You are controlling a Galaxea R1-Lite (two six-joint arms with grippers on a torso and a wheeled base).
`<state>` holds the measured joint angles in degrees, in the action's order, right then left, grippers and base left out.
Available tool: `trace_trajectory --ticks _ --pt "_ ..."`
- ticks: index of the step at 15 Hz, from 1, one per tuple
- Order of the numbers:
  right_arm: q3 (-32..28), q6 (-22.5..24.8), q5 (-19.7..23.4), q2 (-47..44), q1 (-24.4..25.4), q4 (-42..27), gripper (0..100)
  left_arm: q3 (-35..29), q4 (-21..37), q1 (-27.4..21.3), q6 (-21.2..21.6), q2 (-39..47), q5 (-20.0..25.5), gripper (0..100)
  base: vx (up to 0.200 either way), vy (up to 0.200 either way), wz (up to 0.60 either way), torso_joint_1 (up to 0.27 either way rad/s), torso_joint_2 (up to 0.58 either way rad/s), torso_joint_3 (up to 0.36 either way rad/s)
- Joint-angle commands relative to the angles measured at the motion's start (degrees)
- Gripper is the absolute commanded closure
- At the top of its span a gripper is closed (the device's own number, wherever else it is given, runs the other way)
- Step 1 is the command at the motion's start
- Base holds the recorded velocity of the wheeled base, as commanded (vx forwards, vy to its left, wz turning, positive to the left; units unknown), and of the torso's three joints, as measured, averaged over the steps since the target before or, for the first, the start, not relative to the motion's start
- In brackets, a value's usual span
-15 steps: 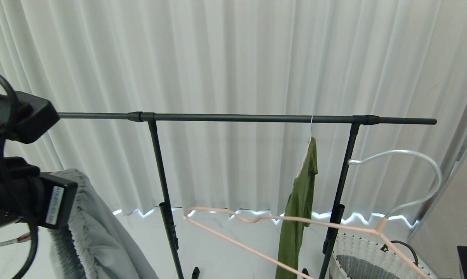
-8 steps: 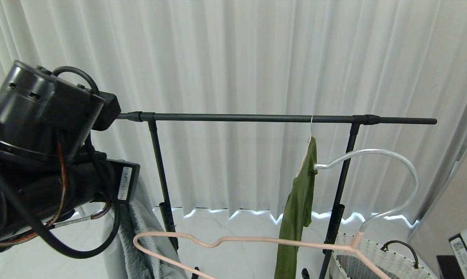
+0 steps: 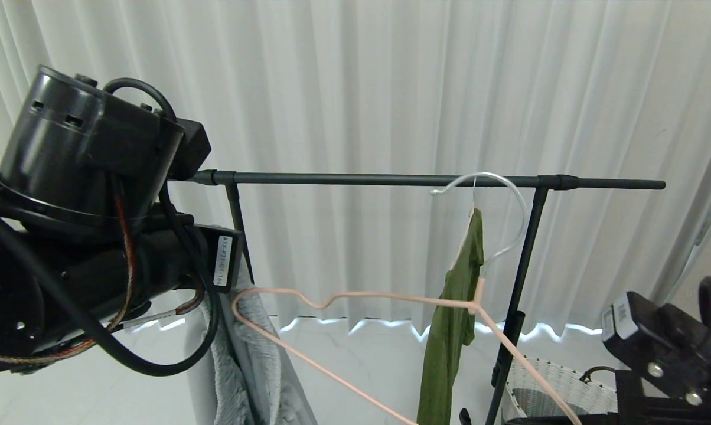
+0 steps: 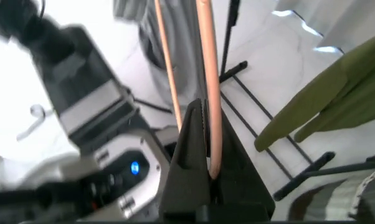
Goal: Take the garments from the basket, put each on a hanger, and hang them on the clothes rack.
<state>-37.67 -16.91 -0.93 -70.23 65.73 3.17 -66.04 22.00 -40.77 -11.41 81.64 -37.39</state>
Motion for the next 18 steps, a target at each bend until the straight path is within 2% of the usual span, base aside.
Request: trace_trajectory --ticks 1,7,9,11,15,18 --pt "-2.3 -2.7 -1.4 -5.9 0.1 2.7 100 -0.1 -0.4 -0.4 0.1 1.1 0.0 100 0.000 0.000 0.00 0.000 0.00 0.000" --pt "-6.5 -6.7 -2.0 -9.5 0.5 3.2 100 -0.6 -4.6 -0.3 0.9 4.1 -0.4 100 0.000 0.000 0.00 0.000 0.00 0.000" --pt "-7.8 -8.2 -2.4 -11.2 1.9 3.2 100 -1.6 -5.7 0.0 1.0 4.9 -0.4 100 0.000 0.000 0.00 0.000 0.00 0.000" --pt "-8.3 -10.0 -4.8 -12.9 3.6 2.9 100 -2.8 -5.7 1.3 1.0 5.6 -0.5 100 0.000 0.000 0.00 0.000 0.00 0.000" --pt "-8.3 -16.7 -5.7 -10.5 9.5 2.7 100 -4.0 -5.7 3.7 0.9 6.7 -2.9 100 0.000 0.000 0.00 0.000 0.00 0.000" --pt "-8.3 -17.5 -7.5 -12.0 10.1 3.4 100 -3.9 -5.7 3.7 0.9 6.7 -2.9 100 0.000 0.000 0.00 0.000 0.00 0.000"
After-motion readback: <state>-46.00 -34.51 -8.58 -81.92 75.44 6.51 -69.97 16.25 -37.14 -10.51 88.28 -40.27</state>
